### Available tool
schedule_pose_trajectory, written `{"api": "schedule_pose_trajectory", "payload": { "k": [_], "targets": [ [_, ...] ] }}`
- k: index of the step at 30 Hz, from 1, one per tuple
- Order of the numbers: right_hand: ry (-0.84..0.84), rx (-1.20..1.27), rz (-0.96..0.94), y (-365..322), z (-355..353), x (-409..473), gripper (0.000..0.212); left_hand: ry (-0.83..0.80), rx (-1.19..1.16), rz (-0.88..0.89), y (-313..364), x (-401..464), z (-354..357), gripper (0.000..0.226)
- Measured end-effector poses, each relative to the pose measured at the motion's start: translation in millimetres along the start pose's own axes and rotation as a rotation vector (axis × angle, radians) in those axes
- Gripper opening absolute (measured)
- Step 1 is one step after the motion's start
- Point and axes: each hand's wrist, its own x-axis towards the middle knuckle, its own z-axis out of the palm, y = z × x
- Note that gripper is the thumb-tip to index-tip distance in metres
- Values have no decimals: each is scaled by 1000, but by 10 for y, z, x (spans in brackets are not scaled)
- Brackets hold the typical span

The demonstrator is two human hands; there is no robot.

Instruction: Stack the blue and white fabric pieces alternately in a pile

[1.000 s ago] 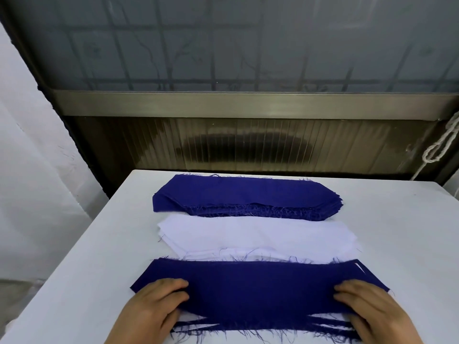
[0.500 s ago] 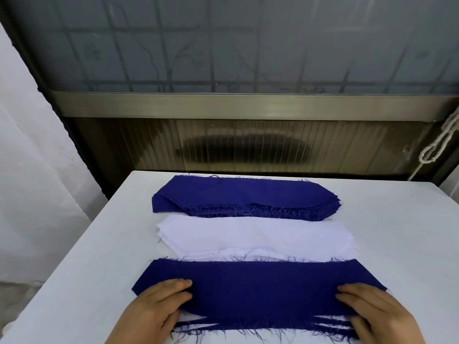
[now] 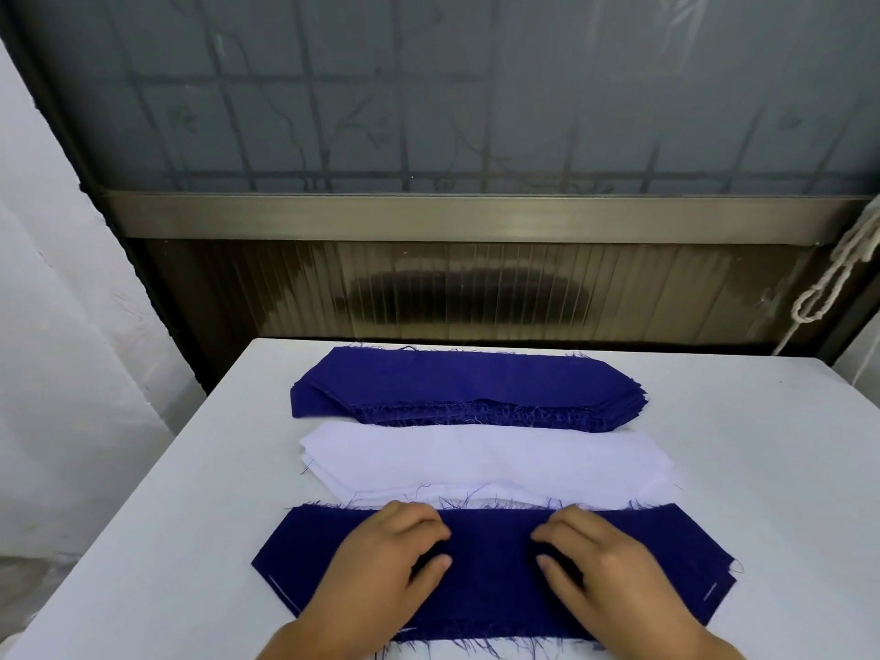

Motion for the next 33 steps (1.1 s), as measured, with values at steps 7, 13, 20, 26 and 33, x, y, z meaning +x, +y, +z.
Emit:
{"api": "schedule_pose_trajectory", "payload": {
  "k": [7, 13, 20, 26, 33],
  "targets": [
    [-35, -25, 264, 281, -65, -102, 30, 23, 85, -51, -276, -131, 84, 17],
    [-13, -103, 420, 430, -227, -238, 34, 95, 104, -104, -516, -302, -36, 40],
    [-155, -264, 538, 542, -332, -99, 17, 45, 98, -255, -461, -151, -211, 18],
    [-95, -52, 297, 532, -102, 266, 17, 35, 47, -157, -270, 326, -58, 40],
    [-120, -72, 267, 875, 37, 419, 28, -157, 104, -189, -595, 421, 126, 54]
  ]
}}
